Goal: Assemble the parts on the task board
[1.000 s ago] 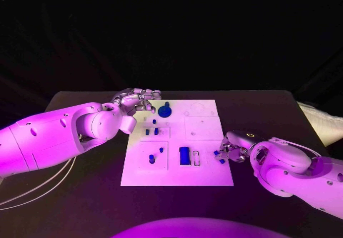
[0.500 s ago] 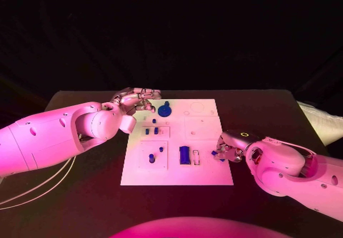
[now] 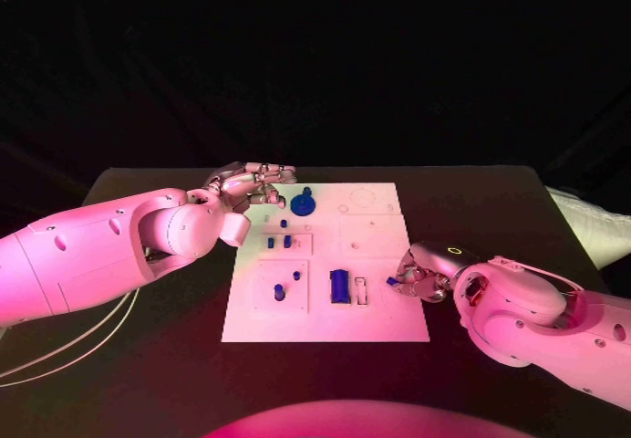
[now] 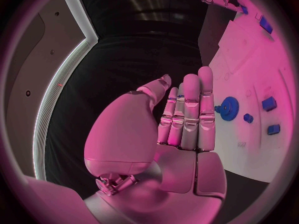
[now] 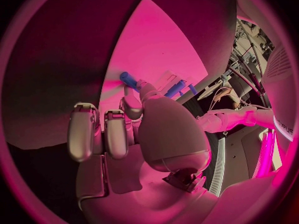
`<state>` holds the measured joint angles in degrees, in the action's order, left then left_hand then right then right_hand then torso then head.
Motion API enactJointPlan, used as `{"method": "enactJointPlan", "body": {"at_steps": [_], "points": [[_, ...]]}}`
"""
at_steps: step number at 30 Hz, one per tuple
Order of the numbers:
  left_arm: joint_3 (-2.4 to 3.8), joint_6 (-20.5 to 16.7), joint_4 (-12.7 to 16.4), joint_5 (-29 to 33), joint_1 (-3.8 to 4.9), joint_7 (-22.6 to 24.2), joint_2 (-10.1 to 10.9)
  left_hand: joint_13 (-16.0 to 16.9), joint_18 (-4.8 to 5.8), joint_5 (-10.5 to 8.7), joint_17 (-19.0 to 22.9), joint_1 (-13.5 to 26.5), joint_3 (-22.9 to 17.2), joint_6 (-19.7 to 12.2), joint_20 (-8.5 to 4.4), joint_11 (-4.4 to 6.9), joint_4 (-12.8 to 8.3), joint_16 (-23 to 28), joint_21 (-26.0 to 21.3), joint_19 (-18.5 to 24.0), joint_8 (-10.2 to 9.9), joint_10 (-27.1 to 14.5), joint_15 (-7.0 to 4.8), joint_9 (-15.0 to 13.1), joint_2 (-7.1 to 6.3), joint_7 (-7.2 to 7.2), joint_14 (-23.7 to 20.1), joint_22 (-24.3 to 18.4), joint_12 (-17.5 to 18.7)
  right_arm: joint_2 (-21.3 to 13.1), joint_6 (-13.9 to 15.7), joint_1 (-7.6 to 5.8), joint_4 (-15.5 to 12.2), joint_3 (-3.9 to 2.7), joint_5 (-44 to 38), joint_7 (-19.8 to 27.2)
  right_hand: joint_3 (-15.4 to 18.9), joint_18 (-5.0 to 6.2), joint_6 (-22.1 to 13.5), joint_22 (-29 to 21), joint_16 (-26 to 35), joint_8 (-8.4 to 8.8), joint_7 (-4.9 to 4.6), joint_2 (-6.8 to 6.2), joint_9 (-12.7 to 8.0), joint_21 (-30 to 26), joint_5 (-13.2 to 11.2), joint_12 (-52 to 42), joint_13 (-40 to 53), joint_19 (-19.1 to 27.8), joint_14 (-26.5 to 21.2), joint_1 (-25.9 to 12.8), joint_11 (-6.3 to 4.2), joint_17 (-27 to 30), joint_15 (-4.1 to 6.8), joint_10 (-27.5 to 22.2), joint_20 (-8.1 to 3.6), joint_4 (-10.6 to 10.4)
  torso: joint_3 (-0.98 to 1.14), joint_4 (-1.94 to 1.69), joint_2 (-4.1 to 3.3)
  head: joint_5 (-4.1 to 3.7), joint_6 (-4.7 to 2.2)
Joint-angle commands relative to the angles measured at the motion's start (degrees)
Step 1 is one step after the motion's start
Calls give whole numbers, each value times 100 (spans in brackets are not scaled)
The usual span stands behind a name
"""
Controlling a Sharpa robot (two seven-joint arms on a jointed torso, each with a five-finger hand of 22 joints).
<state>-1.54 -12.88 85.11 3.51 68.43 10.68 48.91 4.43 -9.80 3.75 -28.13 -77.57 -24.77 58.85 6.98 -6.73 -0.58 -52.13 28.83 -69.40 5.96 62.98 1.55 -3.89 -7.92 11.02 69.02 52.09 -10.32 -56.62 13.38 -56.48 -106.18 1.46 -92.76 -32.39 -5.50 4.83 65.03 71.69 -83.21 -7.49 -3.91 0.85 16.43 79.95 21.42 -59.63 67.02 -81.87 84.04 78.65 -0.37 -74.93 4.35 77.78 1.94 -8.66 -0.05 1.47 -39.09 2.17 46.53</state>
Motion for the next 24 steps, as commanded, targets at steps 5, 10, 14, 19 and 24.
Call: {"method": "enactJointPlan", "body": {"at_steps": [5, 10, 14, 19, 24], "points": [[4, 90, 21, -20, 2, 41, 1, -6, -65, 37, 9, 6, 12, -7, 17, 16, -2, 13, -35, -2, 34, -35, -5, -3, 36, -29, -48, -8, -34, -35, 704, 18, -121, 30, 1178, 32, -360, -105, 38, 19, -26, 7, 6, -196, 28, 28, -100, -15, -13, -42, 410, -263, -31, -532, 8, 72, 1, -116, -1, 1, -1, 2, -2], [4, 91, 26, -20, 2, 40, 3, -6, -65, 37, 9, 6, 12, -7, 17, 16, -2, 13, -35, -2, 34, -35, -5, -3, 36, -29, -48, -8, -34, -17, 844, 6, -179, 27, 1425, 88, -488, -107, 56, 28, -30, 8, 3, -272, 40, 32, -162, -27, 1, -46, 411, -363, -28, -538, 7, 84, 0, -169, -3, 0, 0, 5, -1], [4, 94, 30, -20, 2, 39, 3, -6, -65, 37, 9, 6, 12, -7, 17, 16, -2, 13, -35, -2, 34, -35, -5, -3, 36, -29, -48, -8, -34, 61, 925, 3, -173, 27, 1575, 114, -540, -107, 68, 31, -34, 6, 2, -320, 48, 34, -181, -44, 15, -47, 413, -440, -26, -546, 4, 97, 2, -208, -1, 4, 0, 7, 3], [4, 98, 33, -20, 2, 37, 1, -6, -65, 37, 9, 6, 12, -7, 17, 16, -2, 13, -35, -2, 34, -35, -5, -3, 36, -29, -48, -8, -34, 149, 984, 2, -157, 26, 1654, 122, -560, -109, 100, 41, -39, -6, 4, -370, 64, 39, -131, -78, 42, -52, 415, -575, -25, -553, 2, 122, 5, -282, 1, 2, 0, 4, -2], [4, 101, 36, -20, 2, 36, -2, -6, -65, 37, 9, 6, 12, -7, 17, 16, -2, 13, -35, -2, 34, -35, -5, -3, 36, -29, -48, -8, -34, 268, 944, 1, -116, 26, 1715, 121, -550, -109, 160, 49, -49, -38, 21, -387, 94, 43, -92, -94, 57, -56, 418, -720, -34, -567, 7, 144, 3, -366, 0, 0, -4, 9, 3]]}}
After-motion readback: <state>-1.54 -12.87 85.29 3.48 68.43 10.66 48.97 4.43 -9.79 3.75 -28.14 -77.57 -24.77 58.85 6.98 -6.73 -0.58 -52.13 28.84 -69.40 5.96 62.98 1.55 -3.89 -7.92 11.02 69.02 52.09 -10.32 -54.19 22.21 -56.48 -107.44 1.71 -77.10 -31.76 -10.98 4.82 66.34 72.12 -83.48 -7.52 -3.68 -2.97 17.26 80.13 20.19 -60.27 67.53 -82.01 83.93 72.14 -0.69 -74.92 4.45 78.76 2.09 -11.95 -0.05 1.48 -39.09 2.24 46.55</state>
